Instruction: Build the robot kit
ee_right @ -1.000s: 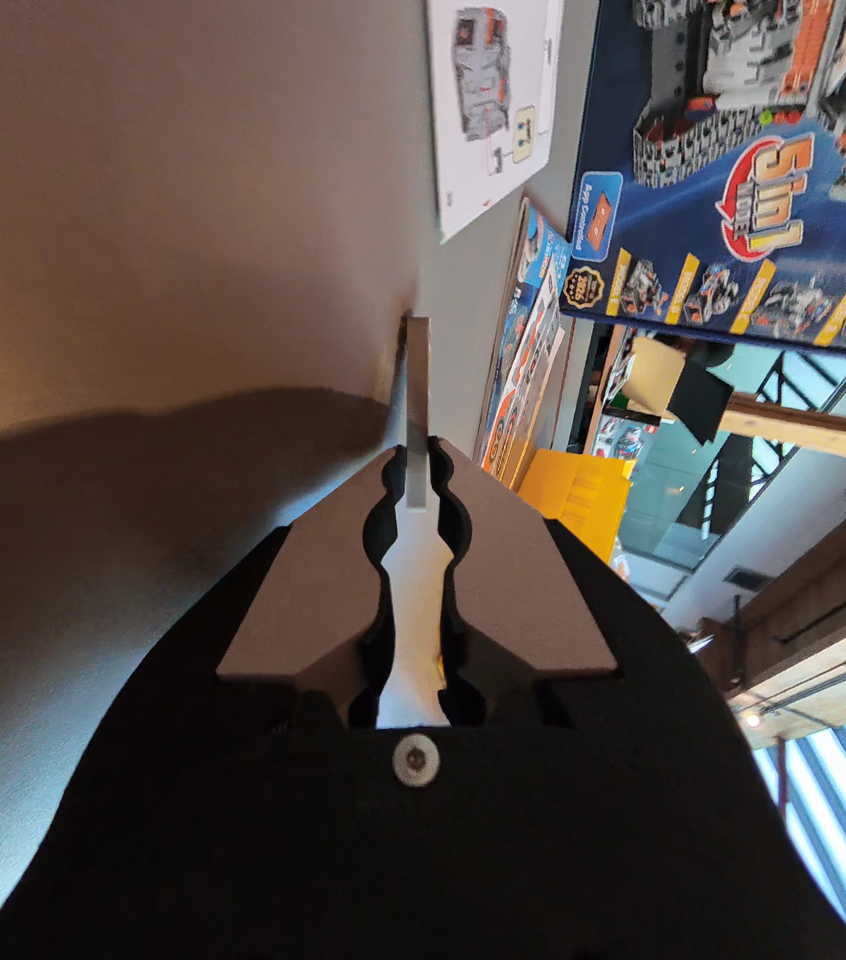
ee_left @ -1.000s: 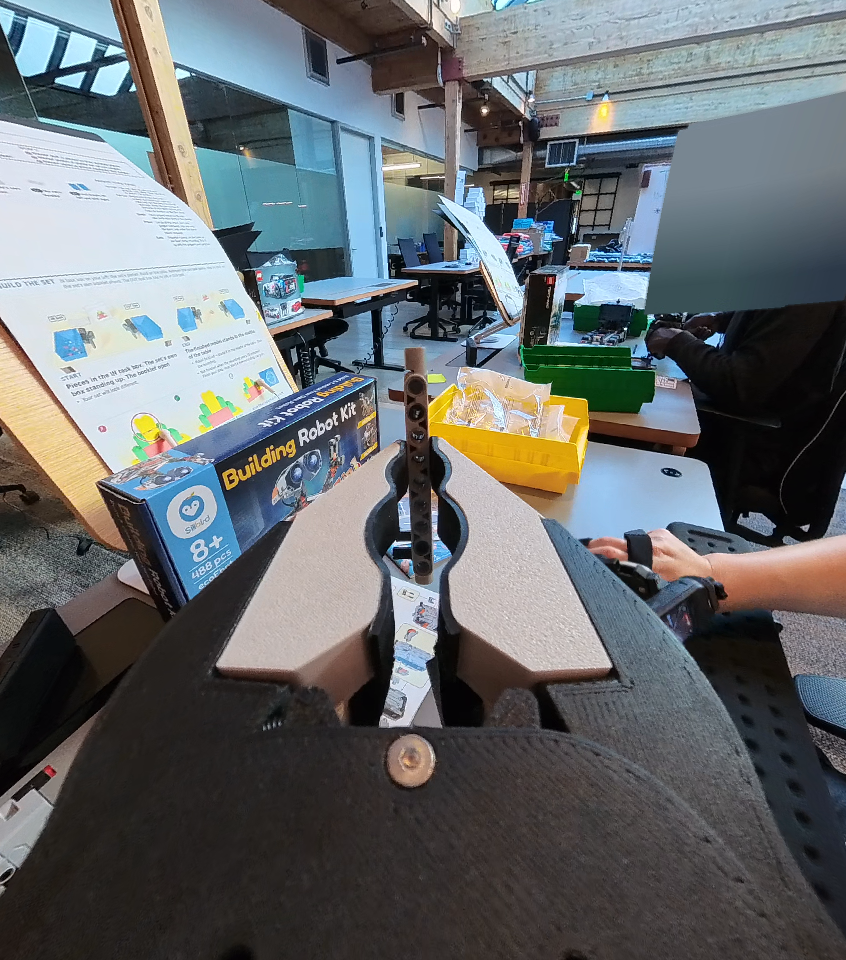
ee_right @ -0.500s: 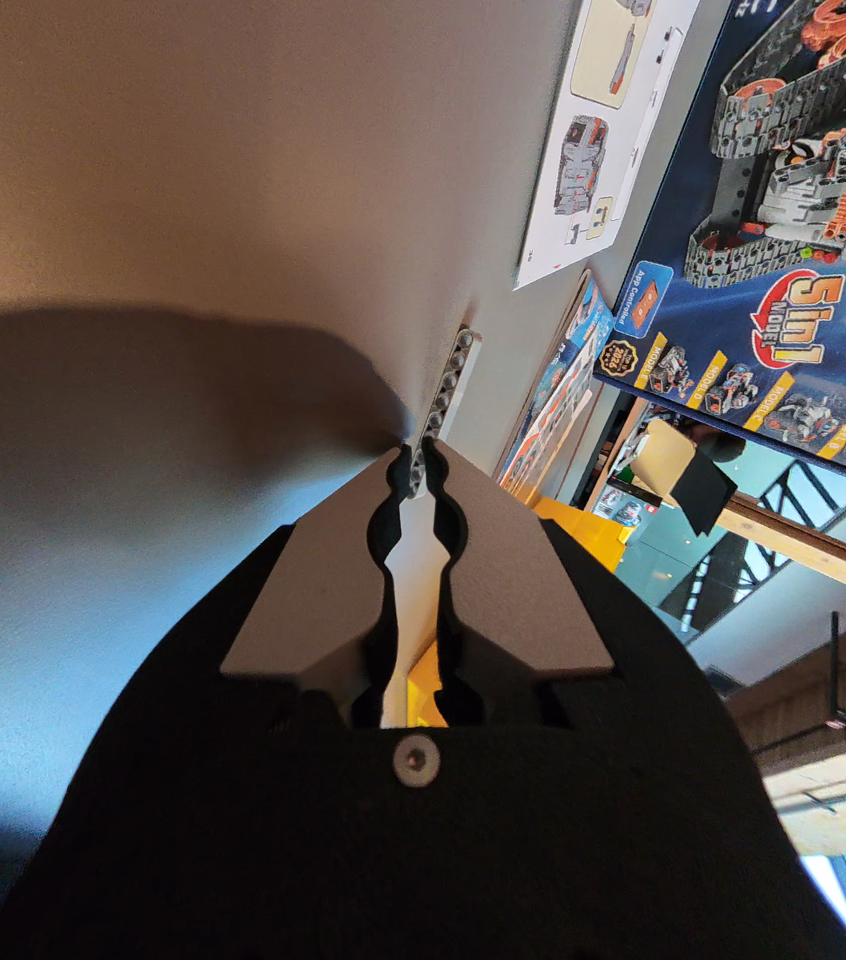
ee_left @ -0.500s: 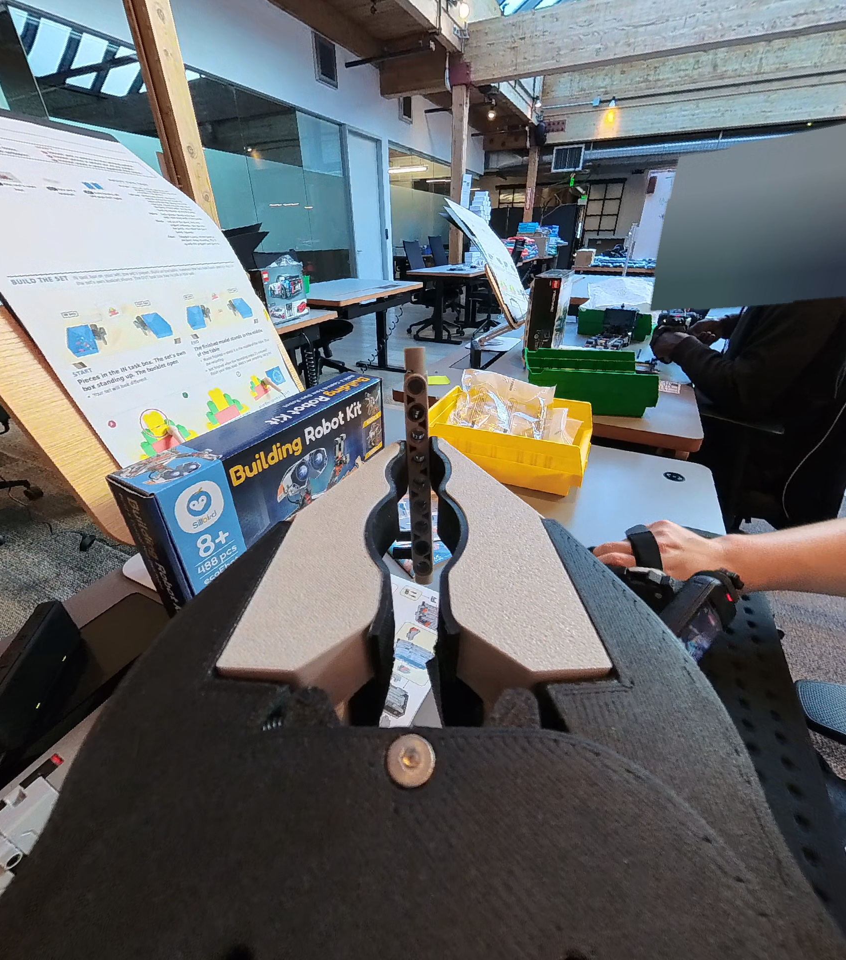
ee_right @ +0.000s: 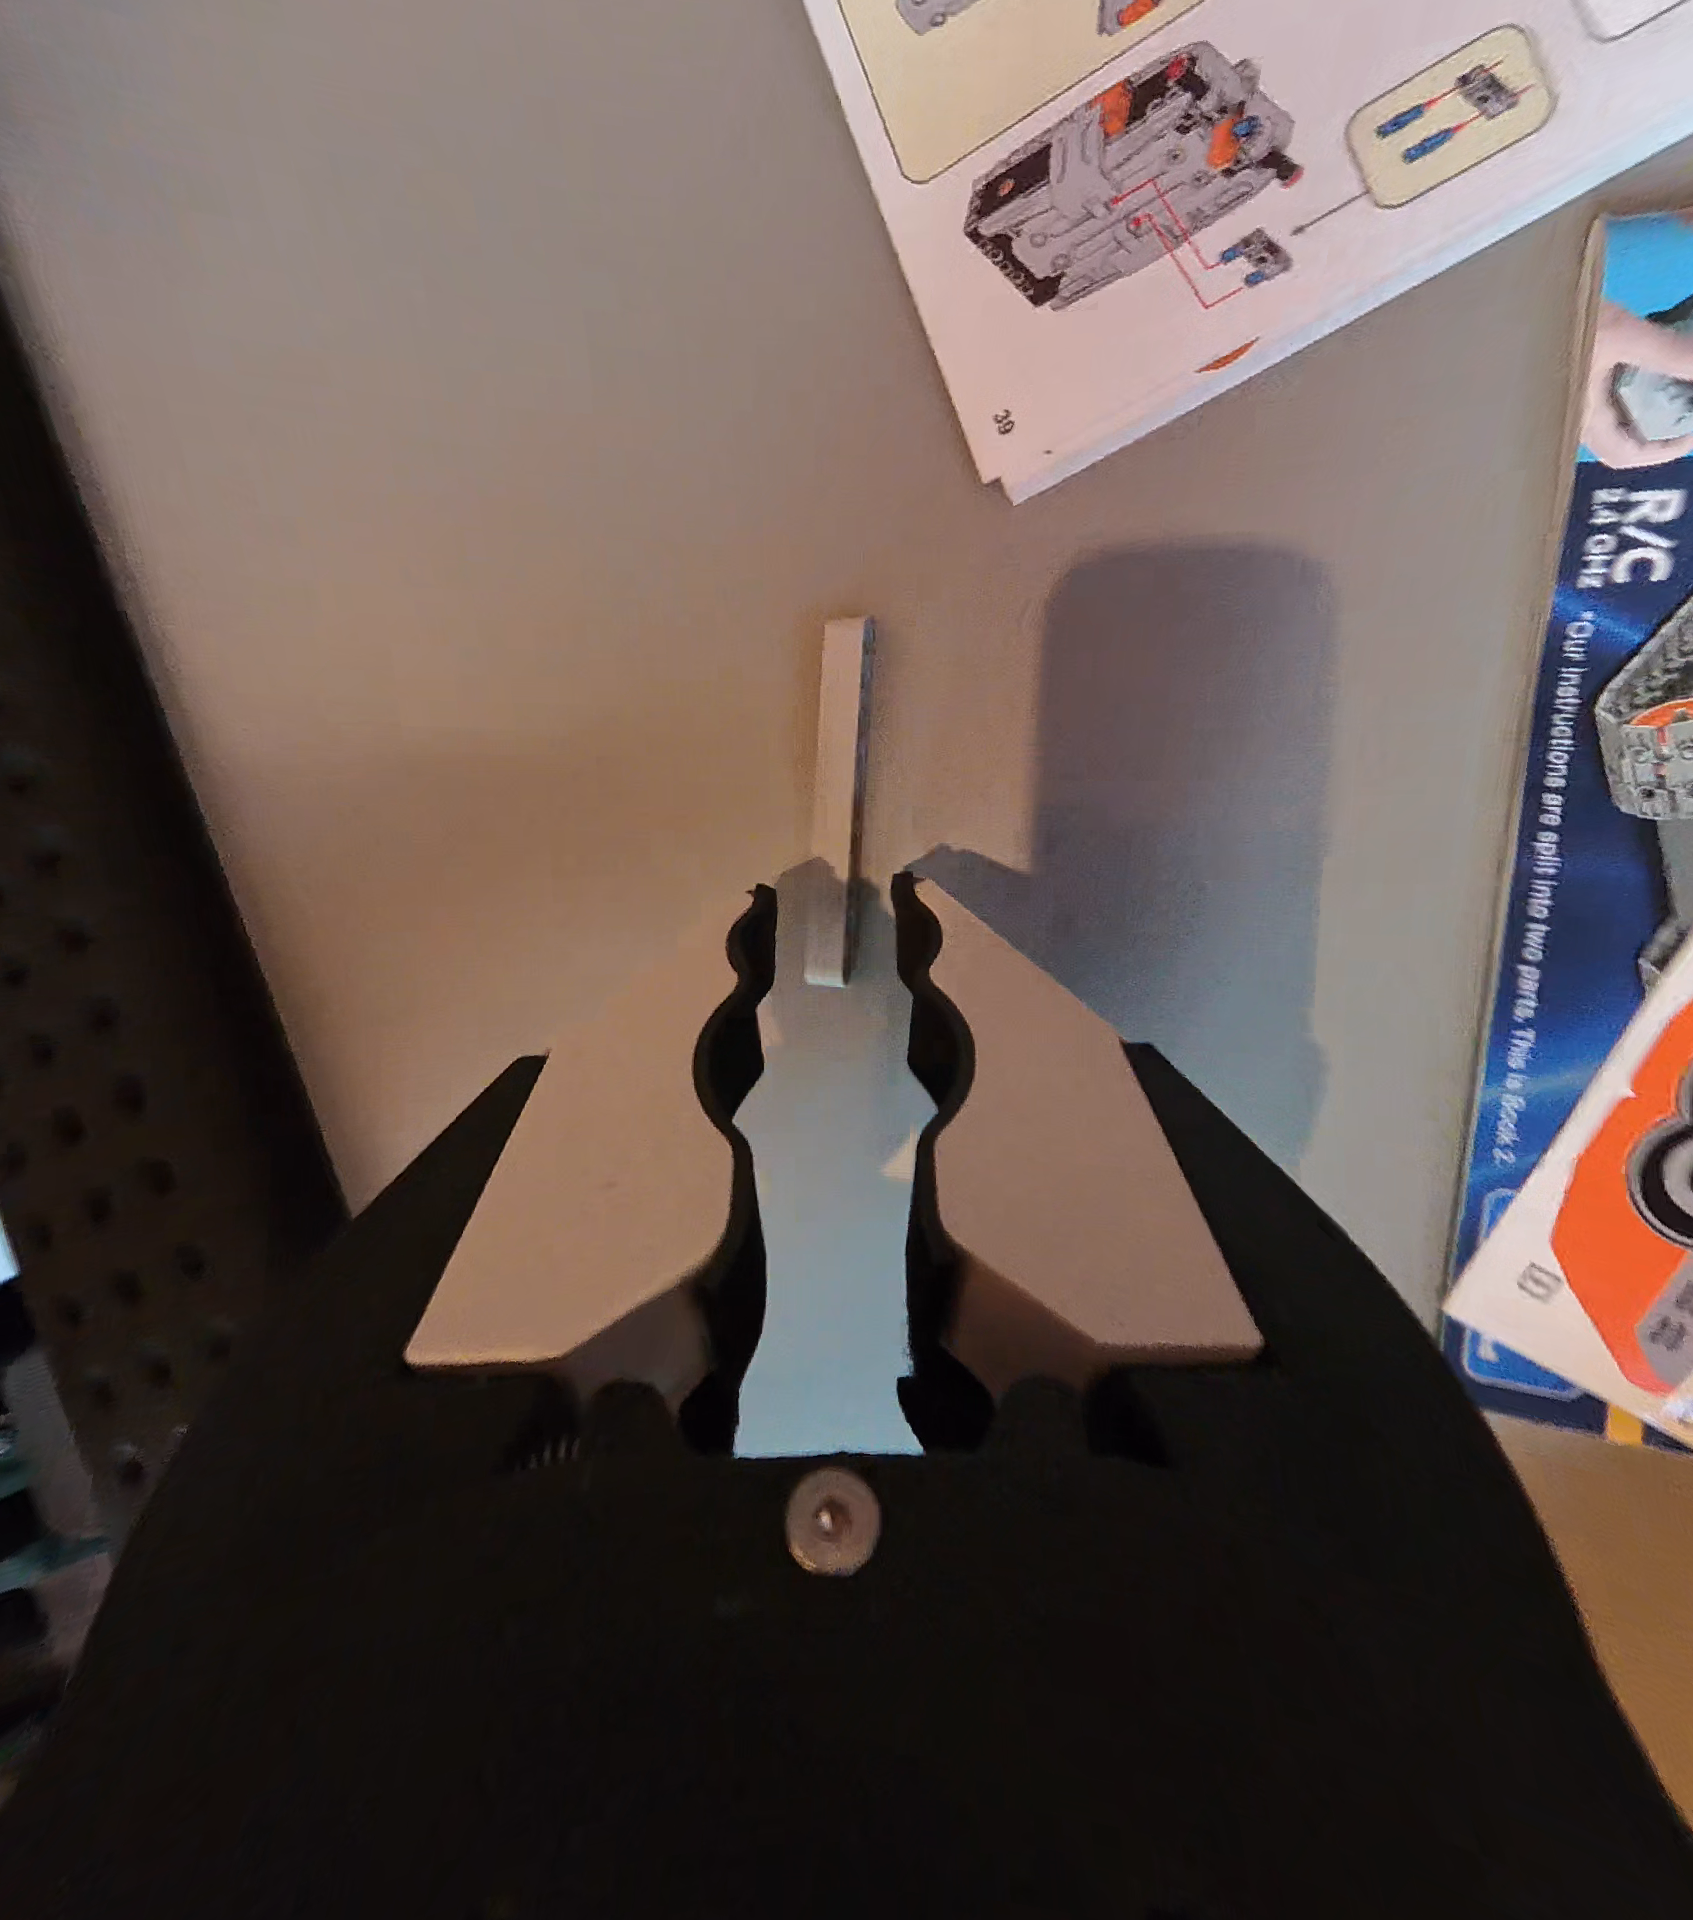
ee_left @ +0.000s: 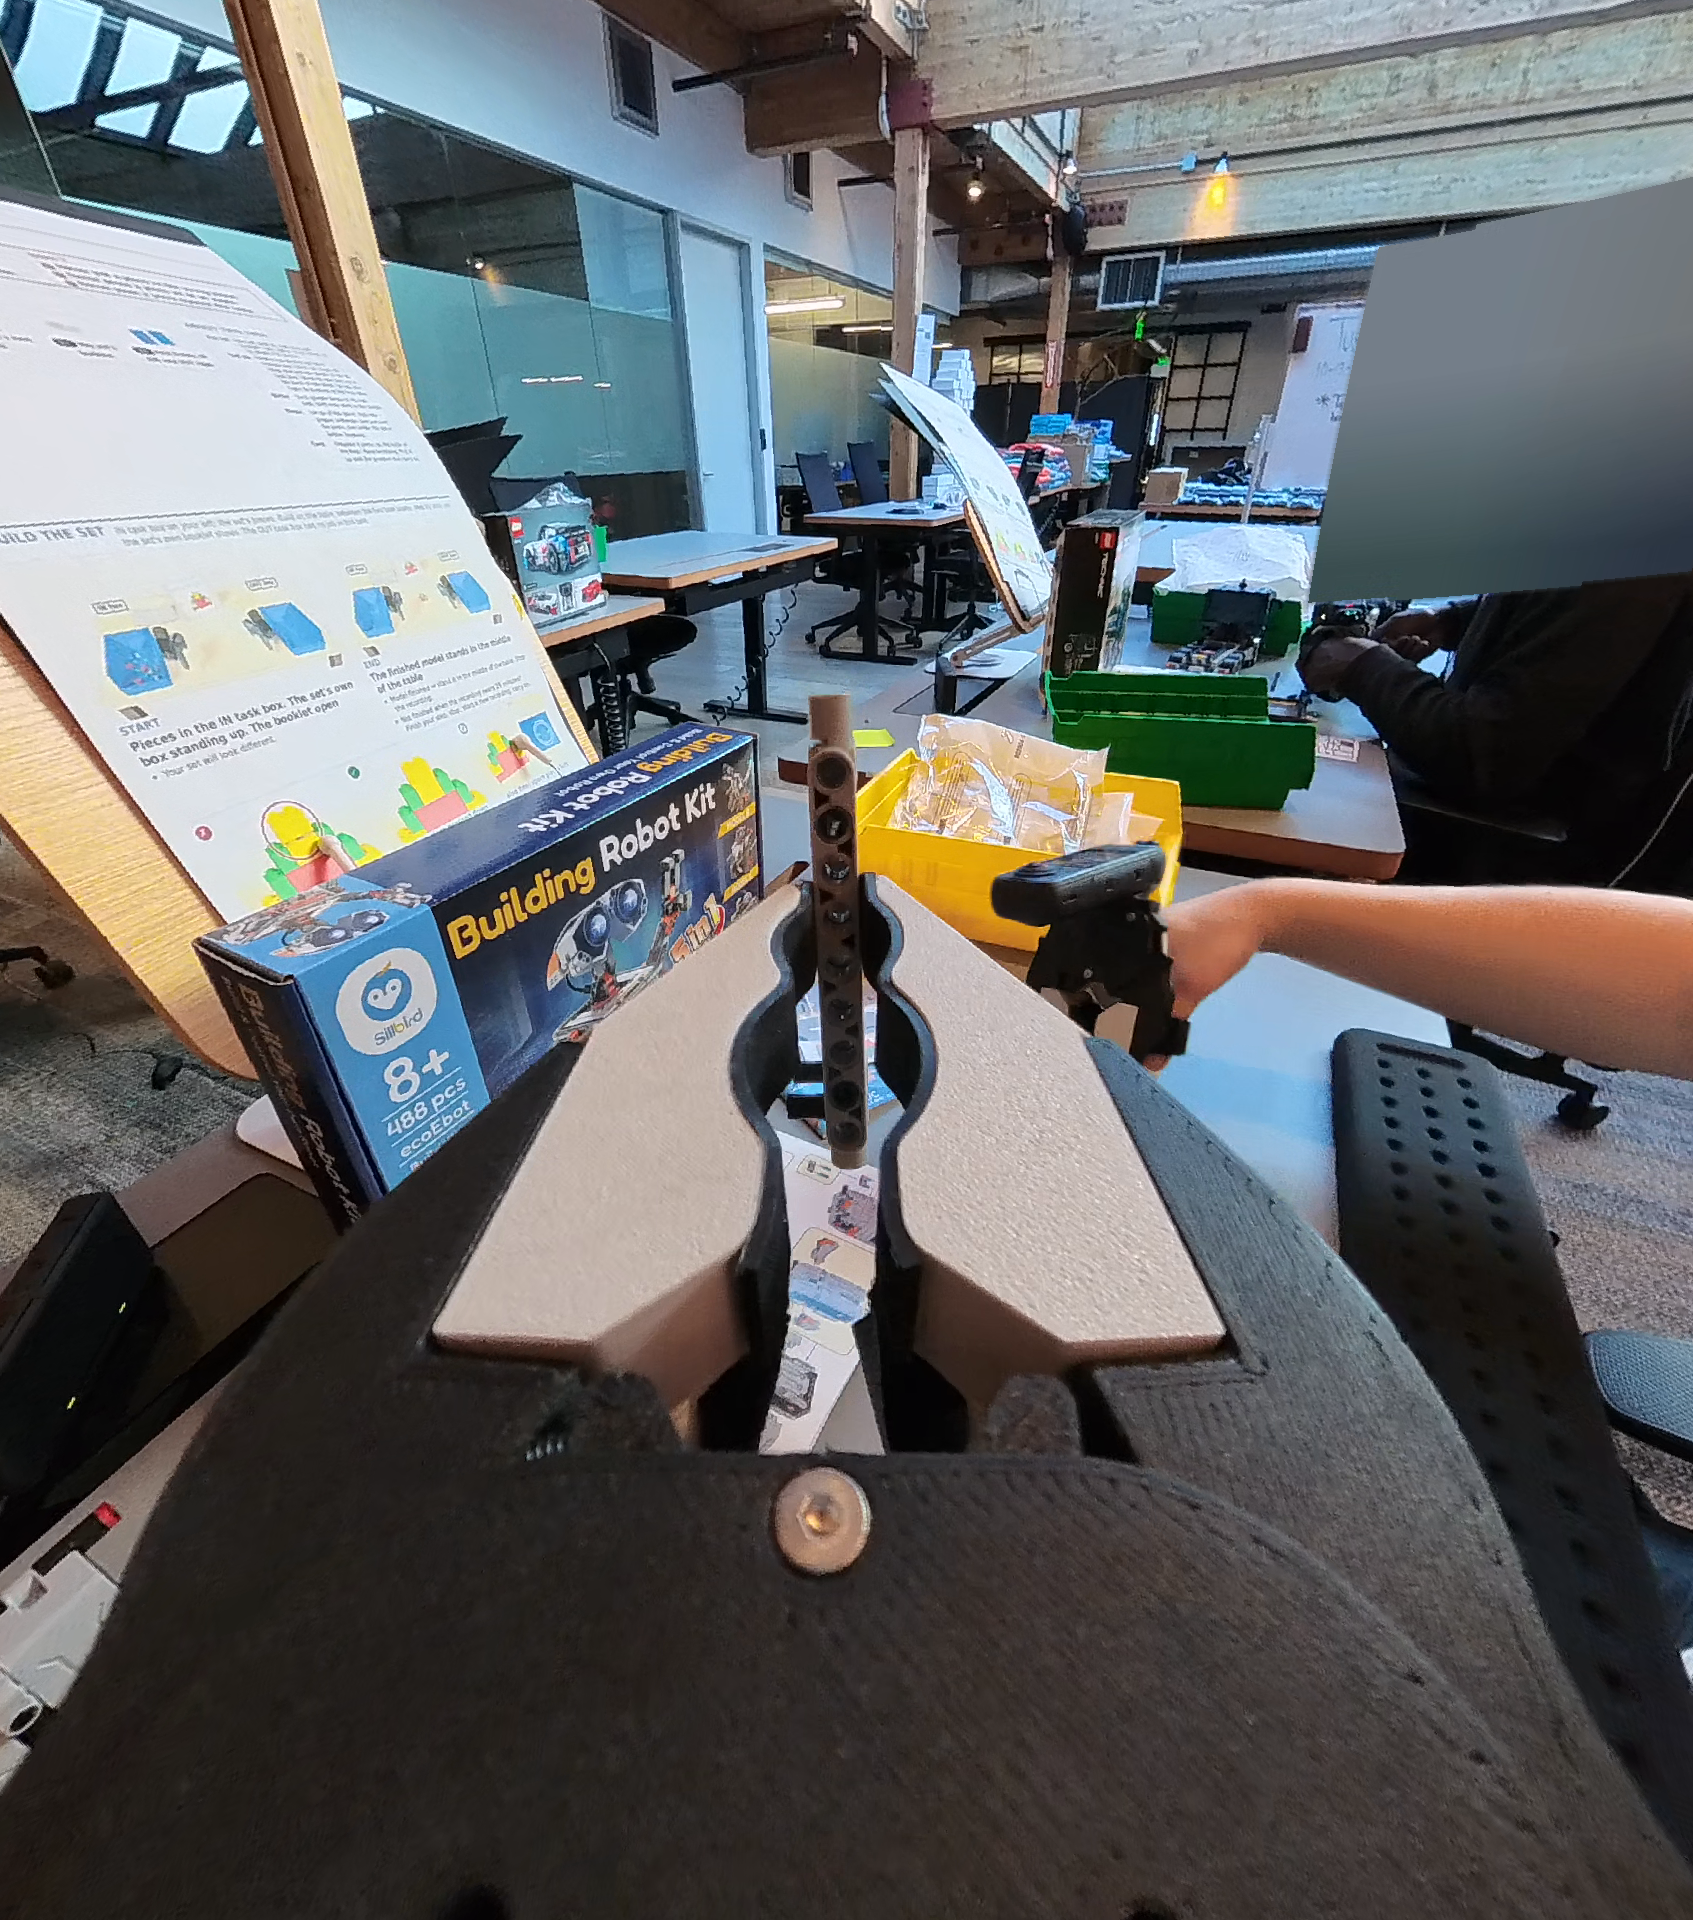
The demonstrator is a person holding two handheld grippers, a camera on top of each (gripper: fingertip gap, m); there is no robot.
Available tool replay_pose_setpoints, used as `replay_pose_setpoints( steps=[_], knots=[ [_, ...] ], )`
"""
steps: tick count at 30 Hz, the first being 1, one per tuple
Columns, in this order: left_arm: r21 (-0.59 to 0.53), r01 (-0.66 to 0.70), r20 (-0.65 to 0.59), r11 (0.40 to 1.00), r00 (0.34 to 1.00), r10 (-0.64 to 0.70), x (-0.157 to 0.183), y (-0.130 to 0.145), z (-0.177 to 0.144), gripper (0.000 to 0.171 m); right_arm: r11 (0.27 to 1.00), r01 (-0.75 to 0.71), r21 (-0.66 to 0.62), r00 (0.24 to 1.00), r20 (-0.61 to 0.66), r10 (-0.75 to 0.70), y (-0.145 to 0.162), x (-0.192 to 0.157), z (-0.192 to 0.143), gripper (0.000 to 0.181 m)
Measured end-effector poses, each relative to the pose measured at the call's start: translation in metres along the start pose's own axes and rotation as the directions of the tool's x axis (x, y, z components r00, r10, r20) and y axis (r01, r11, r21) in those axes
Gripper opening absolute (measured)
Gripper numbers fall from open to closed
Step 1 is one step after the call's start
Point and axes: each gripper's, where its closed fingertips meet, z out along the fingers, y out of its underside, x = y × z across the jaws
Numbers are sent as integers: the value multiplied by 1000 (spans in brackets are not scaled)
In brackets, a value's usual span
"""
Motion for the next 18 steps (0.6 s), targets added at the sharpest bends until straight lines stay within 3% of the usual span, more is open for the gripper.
replay_pose_setpoints(
  steps=[5,11,15,18],
  knots=[
    [-25,-8,-2,1000,1000,8,1,5,5,5,1000,23,-20,996,87,-21,1,1,6,10],
    [-48,-21,-2,999,1000,21,1,9,8,5,997,76,0,996,52,-76,2,-4,8,7],
    [-54,-23,0,998,1000,23,1,9,9,5,989,150,2,982,-118,-148,1,-4,7,7],
    [-59,-26,3,998,1000,26,1,10,9,5,947,315,-71,872,-372,-318,1,-3,6,7]
  ],
)
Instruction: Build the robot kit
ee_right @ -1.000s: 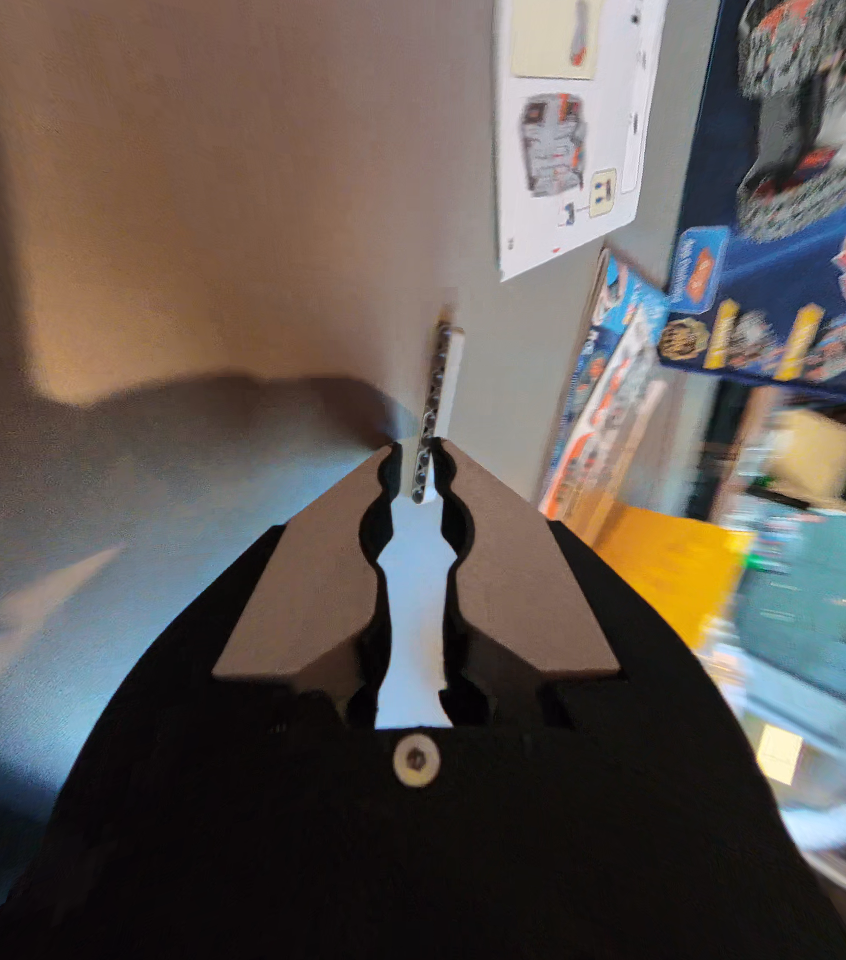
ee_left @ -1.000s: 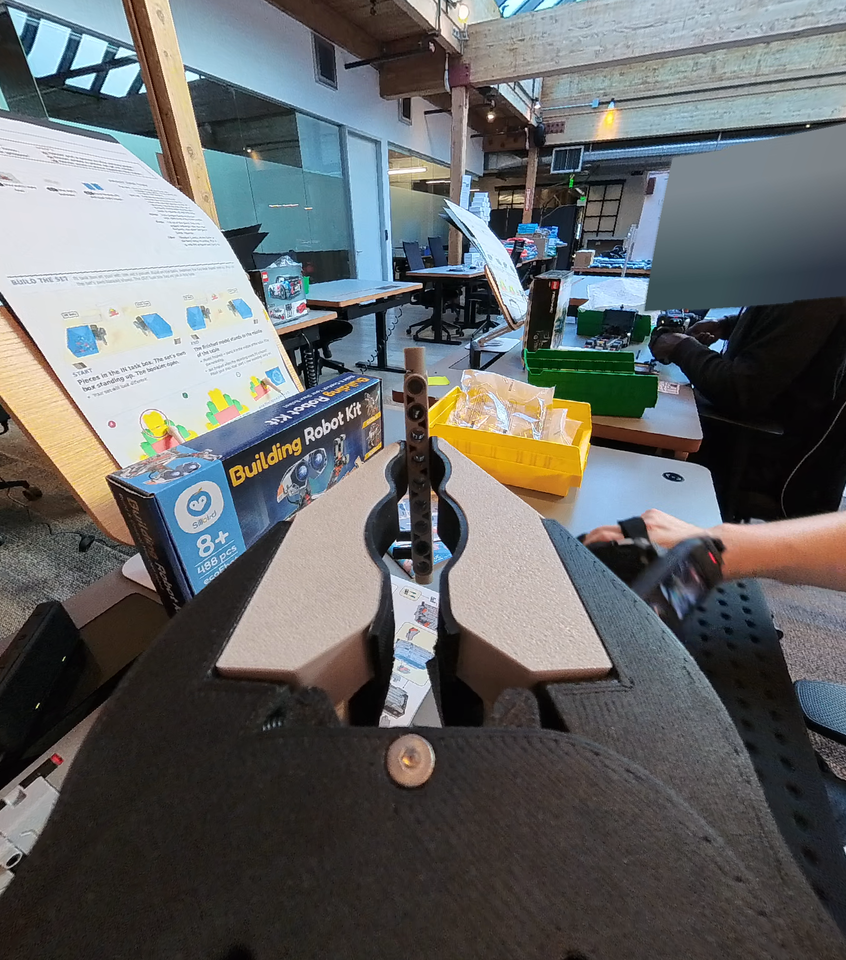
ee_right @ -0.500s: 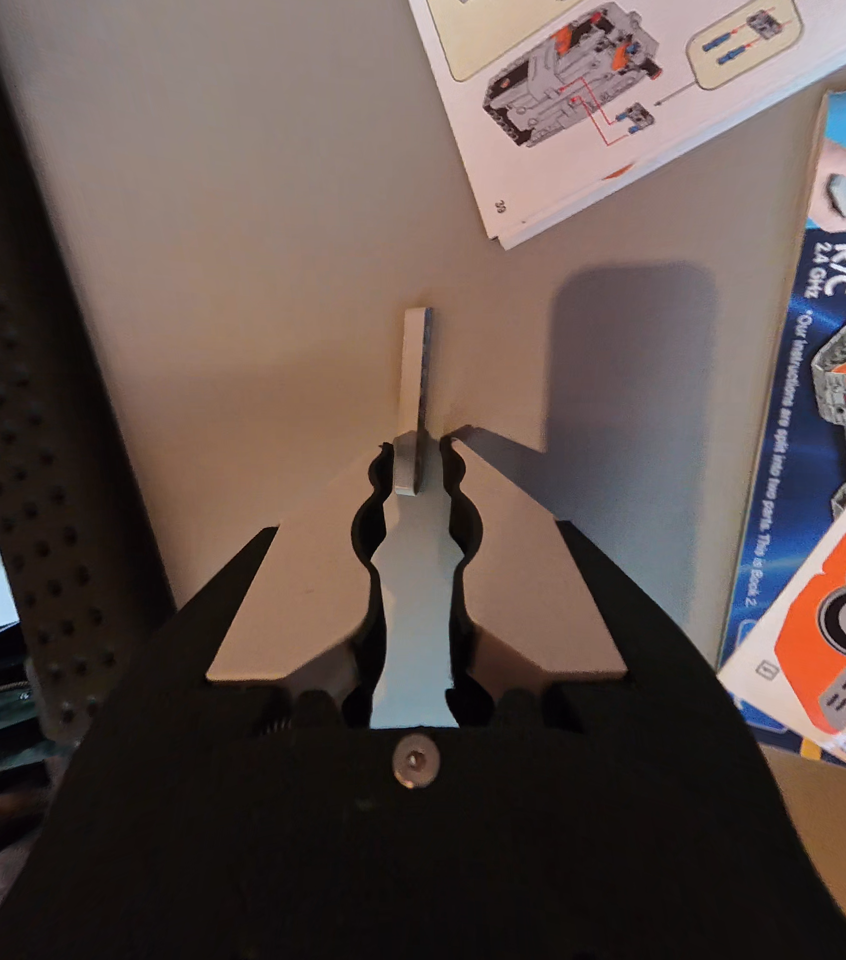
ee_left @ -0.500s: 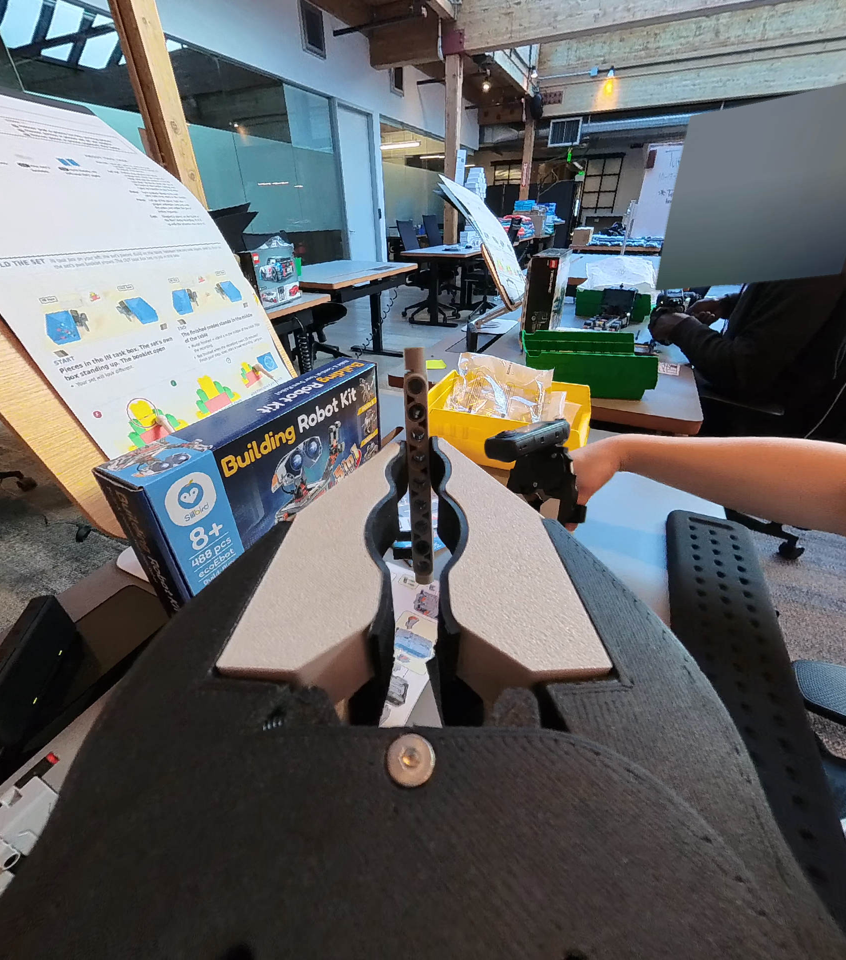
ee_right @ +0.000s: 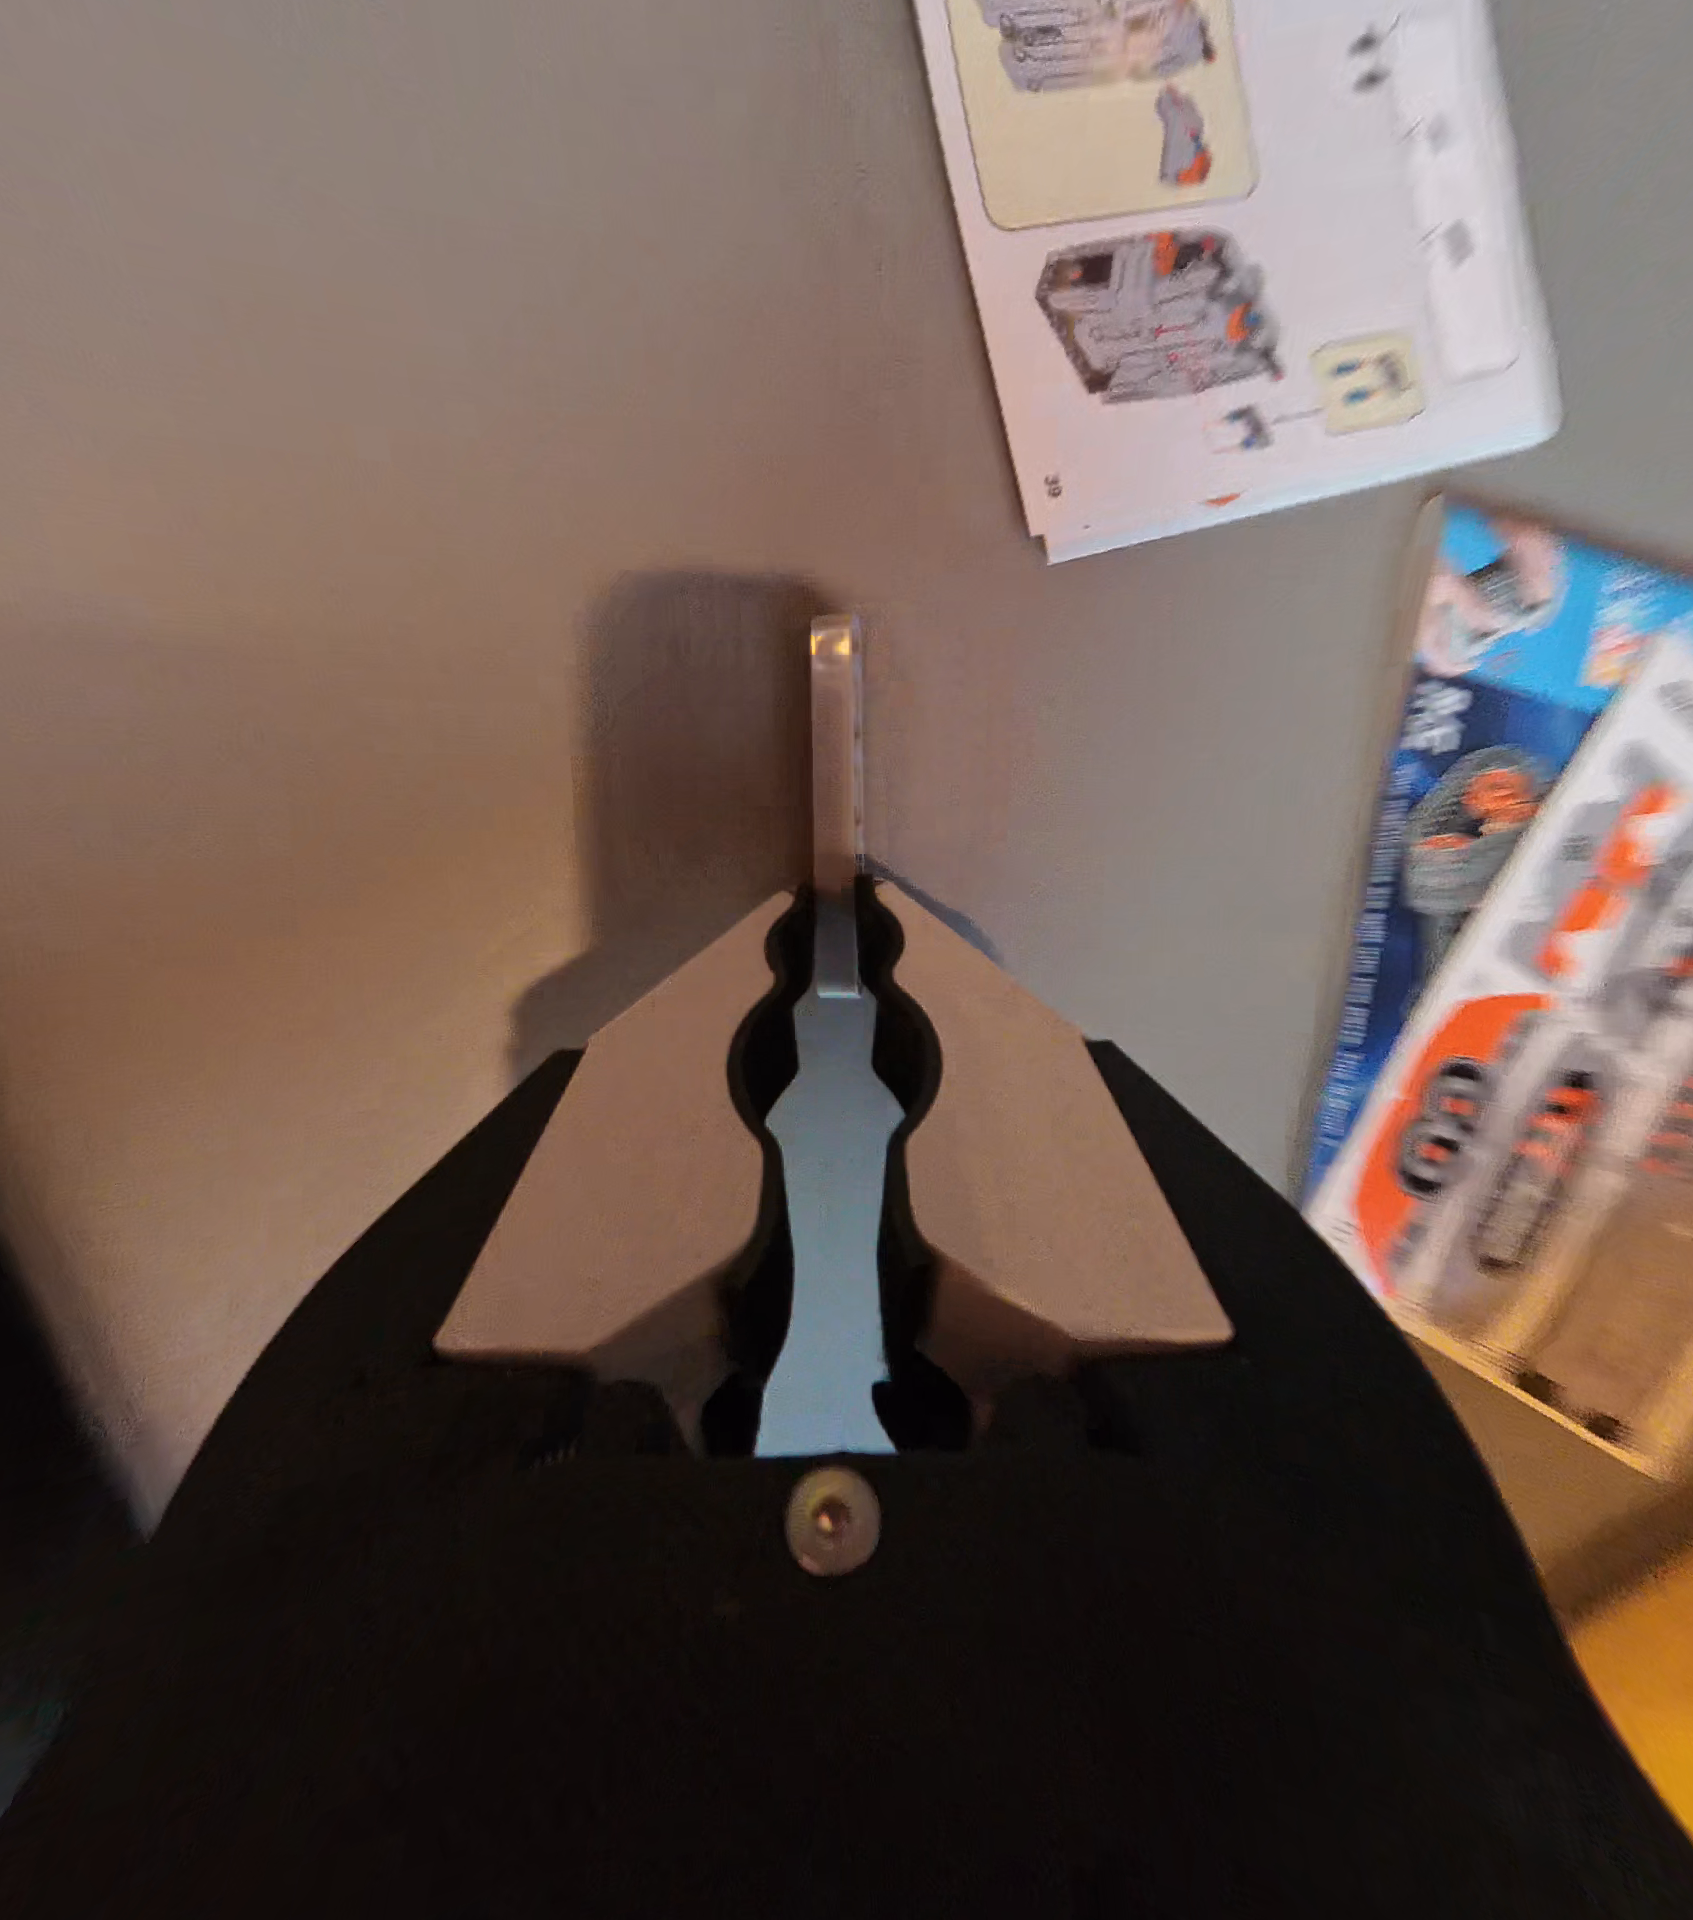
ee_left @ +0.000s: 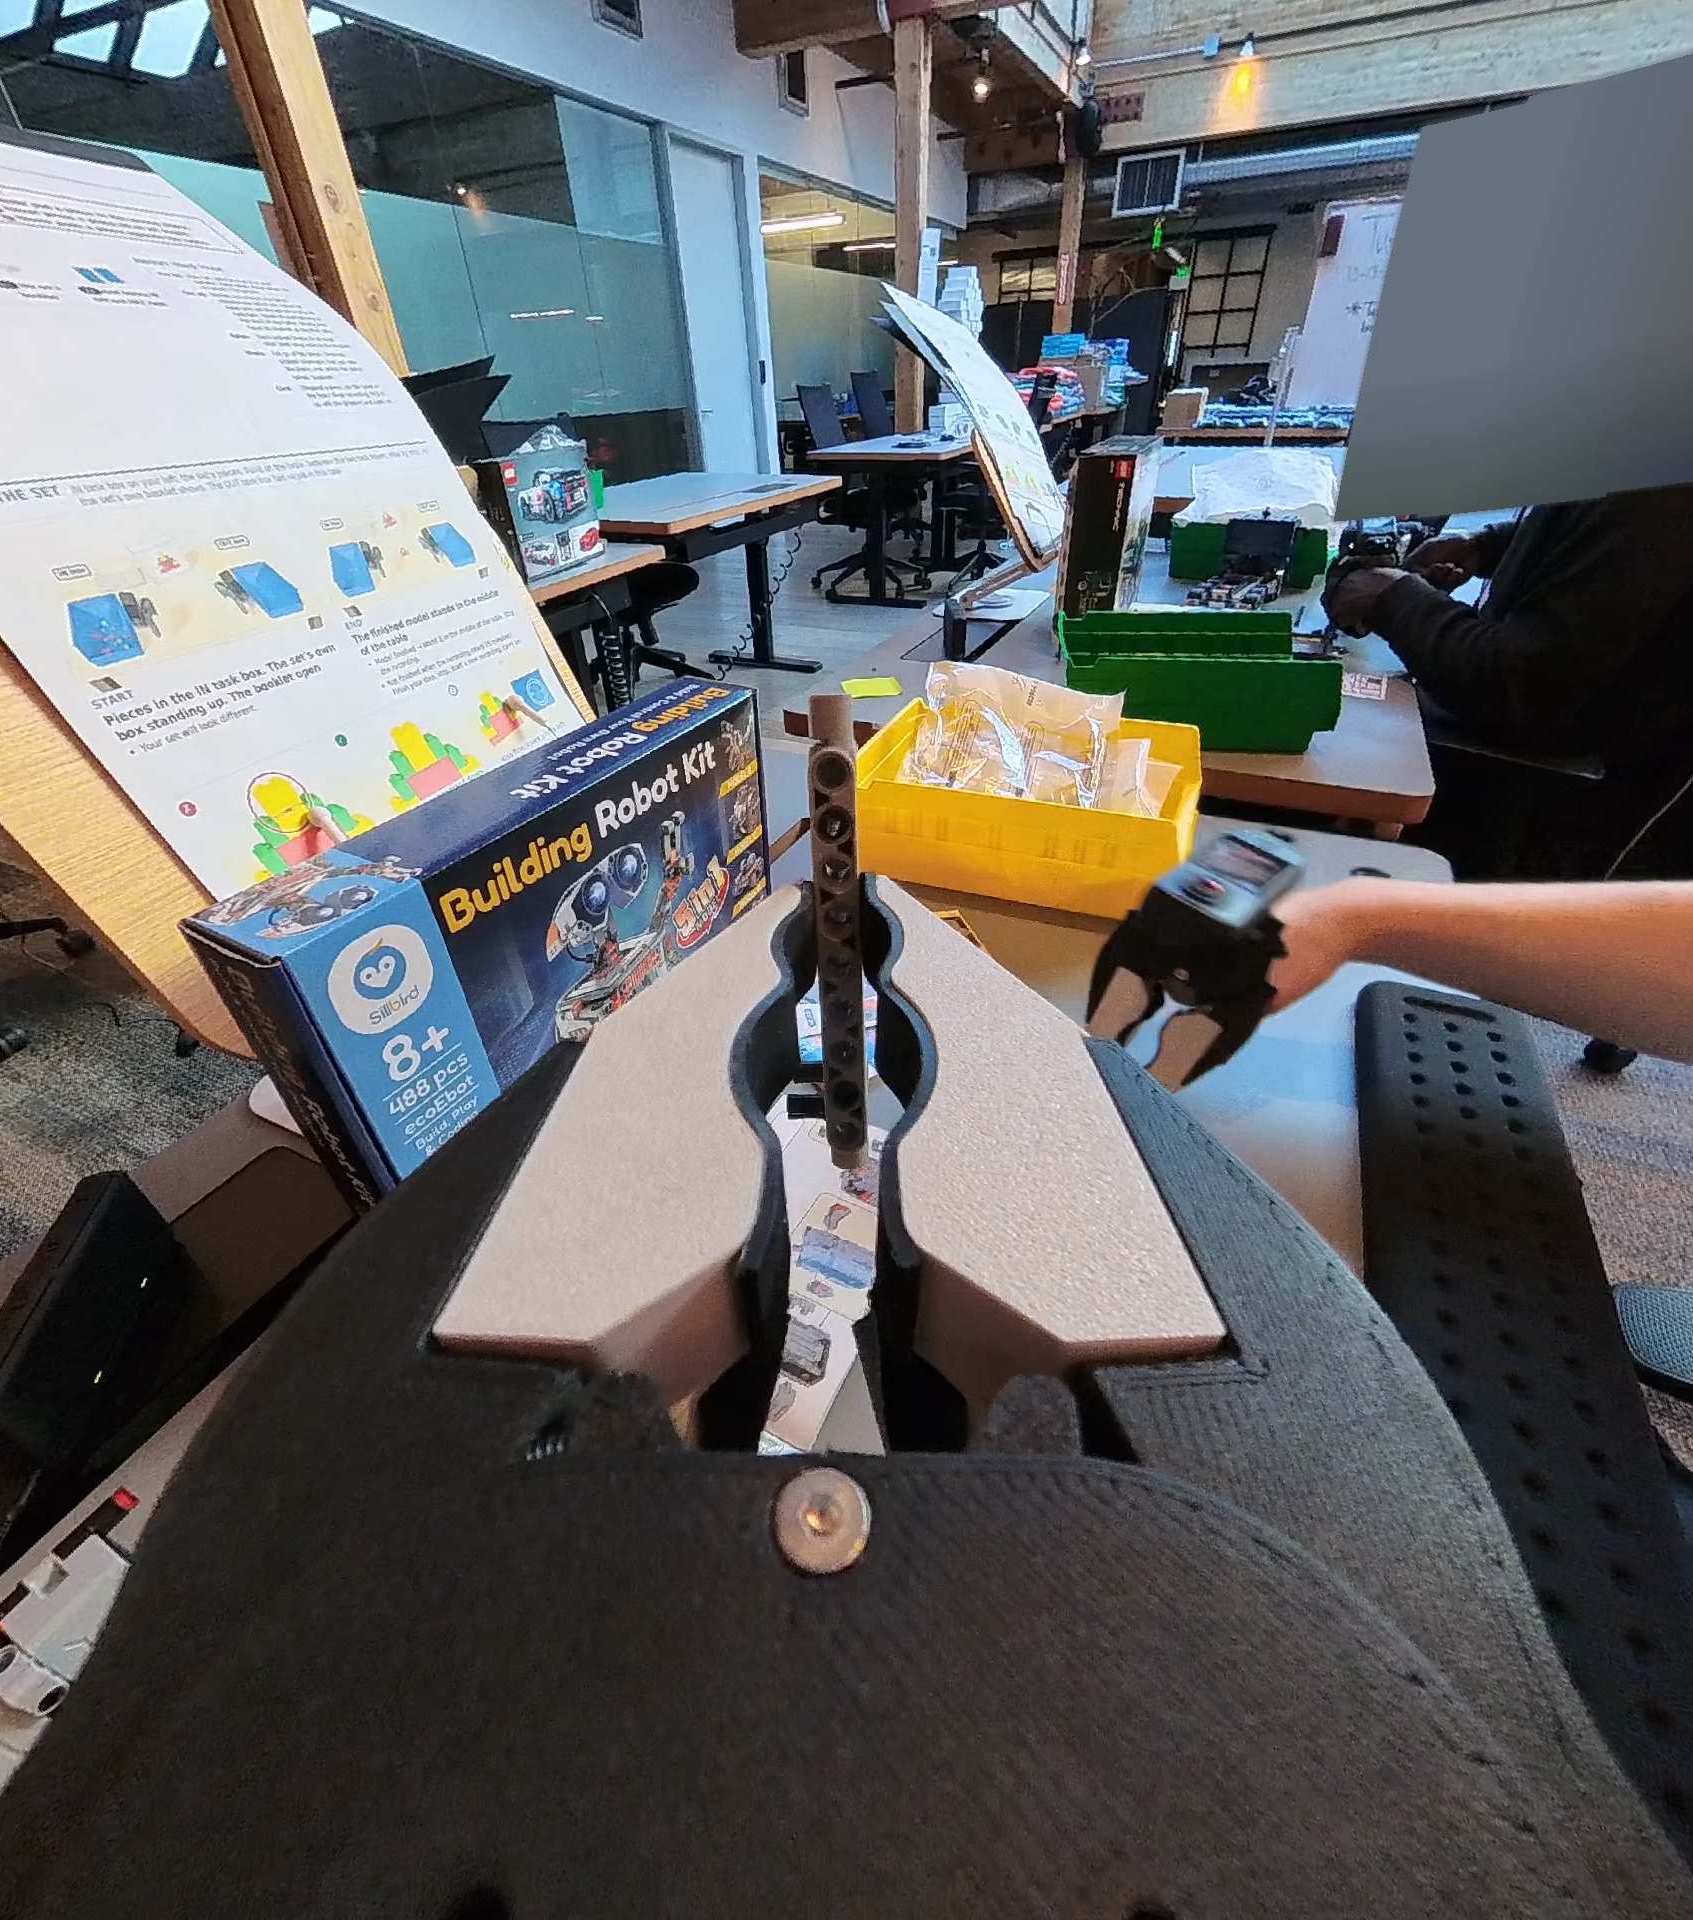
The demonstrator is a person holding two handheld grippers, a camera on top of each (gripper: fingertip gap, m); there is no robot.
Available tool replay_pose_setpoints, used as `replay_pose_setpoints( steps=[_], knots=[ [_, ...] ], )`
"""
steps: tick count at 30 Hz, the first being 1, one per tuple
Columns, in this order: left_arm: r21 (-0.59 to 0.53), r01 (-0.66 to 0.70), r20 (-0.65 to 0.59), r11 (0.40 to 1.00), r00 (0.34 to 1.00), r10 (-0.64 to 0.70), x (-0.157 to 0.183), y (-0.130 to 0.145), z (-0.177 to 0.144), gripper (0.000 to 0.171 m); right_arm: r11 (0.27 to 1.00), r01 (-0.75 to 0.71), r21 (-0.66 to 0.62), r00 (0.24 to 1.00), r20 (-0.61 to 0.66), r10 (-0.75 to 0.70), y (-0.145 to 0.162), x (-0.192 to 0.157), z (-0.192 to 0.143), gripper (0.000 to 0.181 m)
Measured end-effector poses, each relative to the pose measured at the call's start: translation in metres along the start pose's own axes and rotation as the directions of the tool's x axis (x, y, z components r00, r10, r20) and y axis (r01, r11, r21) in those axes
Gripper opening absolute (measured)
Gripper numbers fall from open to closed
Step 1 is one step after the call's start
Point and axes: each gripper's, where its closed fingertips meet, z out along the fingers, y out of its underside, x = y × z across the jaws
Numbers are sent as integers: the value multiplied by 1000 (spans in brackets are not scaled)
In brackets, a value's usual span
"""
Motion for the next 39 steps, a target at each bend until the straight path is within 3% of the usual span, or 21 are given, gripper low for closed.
replay_pose_setpoints(
  steps=[2,4,7,11,14,24,30,35,39],
  knots=[
    [1,-1,2,1000,1000,1,0,0,0,5,976,195,-92,951,-227,-211,3,4,-2,6],
    [4,1,2,1000,1000,-1,0,-1,0,5,895,376,-240,817,-369,-442,3,3,-5,7],
    [-1,-4,7,1000,1000,4,0,-1,-1,5,747,534,-396,618,-419,-665,0,-6,-5,7],
    [-1,-8,16,1000,1000,8,1,-2,-3,5,690,594,-414,505,-475,-720,-8,-13,-7,8],
    [5,-10,18,1000,1000,10,1,-3,-6,5,669,616,-415,489,-465,-738,-6,-17,-6,8],
    [9,2,23,1000,1000,-2,-2,-3,-7,5,702,616,-357,590,-382,-711,1,-27,-10,7],
    [22,6,21,1000,1000,-6,-2,-6,-10,5,771,541,-335,662,-396,-636,7,-27,-14,8],
    [21,15,23,1000,1000,-15,-3,-5,-10,5,775,485,-406,653,-421,-629,16,-17,-18,8],
    [26,11,27,1000,1000,-12,-3,-6,-11,5,822,402,-403,703,-439,-559,19,-17,-19,8]
  ],
)
